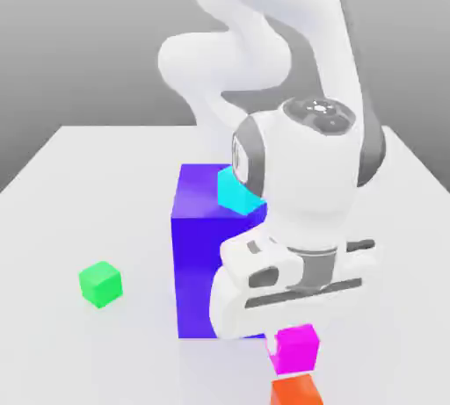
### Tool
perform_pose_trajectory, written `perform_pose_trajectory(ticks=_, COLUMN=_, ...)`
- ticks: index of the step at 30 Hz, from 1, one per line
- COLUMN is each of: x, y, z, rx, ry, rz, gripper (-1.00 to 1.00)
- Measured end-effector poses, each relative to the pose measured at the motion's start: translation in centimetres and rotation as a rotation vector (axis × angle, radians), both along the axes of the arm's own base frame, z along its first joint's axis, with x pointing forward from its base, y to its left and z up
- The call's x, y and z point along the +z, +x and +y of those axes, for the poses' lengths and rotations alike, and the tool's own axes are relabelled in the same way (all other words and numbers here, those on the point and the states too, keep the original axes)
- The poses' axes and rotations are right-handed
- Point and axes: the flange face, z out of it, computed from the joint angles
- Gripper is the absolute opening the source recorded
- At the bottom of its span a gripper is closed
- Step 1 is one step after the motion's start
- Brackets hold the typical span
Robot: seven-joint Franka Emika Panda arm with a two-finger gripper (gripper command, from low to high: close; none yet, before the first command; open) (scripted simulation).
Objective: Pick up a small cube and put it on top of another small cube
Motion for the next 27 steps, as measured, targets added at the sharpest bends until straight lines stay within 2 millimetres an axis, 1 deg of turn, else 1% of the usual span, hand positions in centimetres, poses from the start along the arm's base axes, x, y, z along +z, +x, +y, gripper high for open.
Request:
perform_pose_trajectory(ticks=3, x=0.9, y=-1.4, z=-6.2, rx=-0.073, ry=-0.014, rz=-0.004, gripper=-1.0)
perform_pose_trajectory(ticks=5, x=1.5, y=-2.9, z=-10.6, rx=-0.134, ry=-0.023, rz=-0.005, gripper=-1.0)
perform_pose_trajectory(ticks=6, x=1.8, y=-3.8, z=-13.0, rx=-0.17, ry=-0.027, rz=-0.005, gripper=-1.0)
perform_pose_trajectory(ticks=8, x=2.4, y=-5.9, z=-17.0, rx=-0.23, ry=-0.034, rz=-0.005, gripper=-1.0)
perform_pose_trajectory(ticks=9, x=2.6, y=-7.0, z=-18.7, rx=-0.255, ry=-0.037, rz=-0.005, gripper=-1.0)
perform_pose_trajectory(ticks=11, x=2.9, y=-10.2, z=-21.5, rx=-0.328, ry=-0.031, rz=0.004, gripper=-1.0)
perform_pose_trajectory(ticks=13, x=2.9, y=-13.7, z=-23.0, rx=-0.398, ry=-0.012, rz=0.014, gripper=-1.0)
perform_pose_trajectory(ticks=16, x=2.3, y=-18.3, z=-23.2, rx=-0.499, ry=0.036, rz=0.031, gripper=-1.0)
perform_pose_trajectory(ticks=17, x=1.8, y=-19.1, z=-23.2, rx=-0.518, ry=0.046, rz=0.033, gripper=-1.0)
perform_pose_trajectory(ticks=18, x=1.0, y=-19.4, z=-23.2, rx=-0.527, ry=0.052, rz=0.034, gripper=-1.0)
perform_pose_trajectory(ticks=23, x=-3.4, y=-19.7, z=-23.1, rx=-0.534, ry=0.057, rz=0.036, gripper=-1.0)
perform_pose_trajectory(ticks=24, x=-4.2, y=-19.8, z=-23.1, rx=-0.534, ry=0.056, rz=0.036, gripper=1.0)
perform_pose_trajectory(ticks=27, x=-4.2, y=-19.8, z=-23.1, rx=-0.534, ry=0.056, rz=0.036, gripper=1.0)
